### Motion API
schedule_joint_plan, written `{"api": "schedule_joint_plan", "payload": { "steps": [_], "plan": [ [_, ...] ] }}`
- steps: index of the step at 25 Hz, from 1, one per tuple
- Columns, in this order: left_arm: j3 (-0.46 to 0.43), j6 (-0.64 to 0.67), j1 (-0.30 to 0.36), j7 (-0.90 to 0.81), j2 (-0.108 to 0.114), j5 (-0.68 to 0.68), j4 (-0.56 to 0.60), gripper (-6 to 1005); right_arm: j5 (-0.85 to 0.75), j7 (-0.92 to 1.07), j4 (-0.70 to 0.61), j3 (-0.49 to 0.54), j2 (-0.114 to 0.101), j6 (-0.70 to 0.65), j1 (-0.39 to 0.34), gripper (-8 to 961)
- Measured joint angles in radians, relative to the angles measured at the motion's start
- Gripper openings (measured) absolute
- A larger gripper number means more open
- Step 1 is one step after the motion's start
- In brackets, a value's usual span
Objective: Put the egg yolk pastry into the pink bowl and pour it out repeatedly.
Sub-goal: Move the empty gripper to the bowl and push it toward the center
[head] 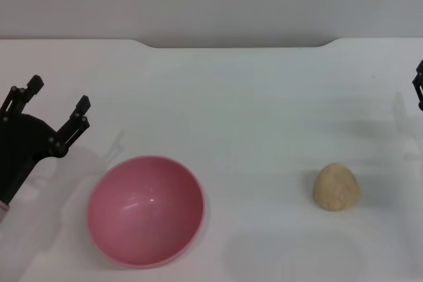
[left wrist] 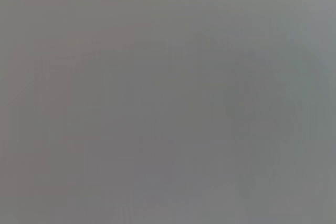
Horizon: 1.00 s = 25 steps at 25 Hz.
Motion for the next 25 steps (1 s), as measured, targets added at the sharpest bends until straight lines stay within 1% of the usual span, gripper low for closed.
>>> {"api": "schedule_joint_plan", "payload": {
  "steps": [5,11,12,13,14,17,19,21,22,24,25],
  "plan": [
    [0.001,-0.022,-0.023,0.0,0.0,0.0,0.002,813,0.0,0.001,-0.009,0.001,-0.001,0.0,0.001,567],
    [-0.005,-0.021,-0.039,-0.005,0.0,0.0,0.002,812,0.002,0.001,-0.027,0.001,-0.003,0.0,0.003,567],
    [-0.005,-0.018,-0.043,-0.019,0.0,0.0,0.002,812,0.003,0.001,-0.029,0.001,-0.003,0.0,0.003,567],
    [-0.007,-0.013,-0.05,-0.078,0.0,-0.001,0.01,812,0.004,0.001,-0.032,0.001,-0.003,0.0,0.004,567],
    [-0.007,-0.013,-0.05,-0.078,0.0,-0.001,0.01,812,0.004,0.001,-0.032,0.001,-0.003,0.0,0.004,567],
    [-0.013,-0.034,-0.07,-0.22,0.001,-0.002,0.058,812,0.005,0.002,-0.034,0.001,-0.002,0.0,0.004,568],
    [0.009,-0.094,-0.084,-0.33,0.007,0.007,0.133,812,0.004,0.002,-0.035,0.001,-0.002,0.0,0.004,568],
    [0.052,-0.185,-0.097,-0.483,0.014,0.024,0.229,812,0.001,0.002,-0.035,0.001,-0.002,0.0,0.004,567],
    [0.081,-0.244,-0.105,-0.584,0.02,0.038,0.297,813,0.001,0.002,-0.035,0.001,-0.002,0.0,0.004,567],
    [0.131,-0.363,-0.115,-0.76,0.028,0.086,0.405,813,0.001,0.002,-0.035,0.001,-0.002,0.0,0.004,567],
    [0.169,-0.452,-0.121,-0.887,0.036,0.141,0.487,813,0.001,0.002,-0.035,0.001,-0.002,0.0,0.004,567]
  ]
}}
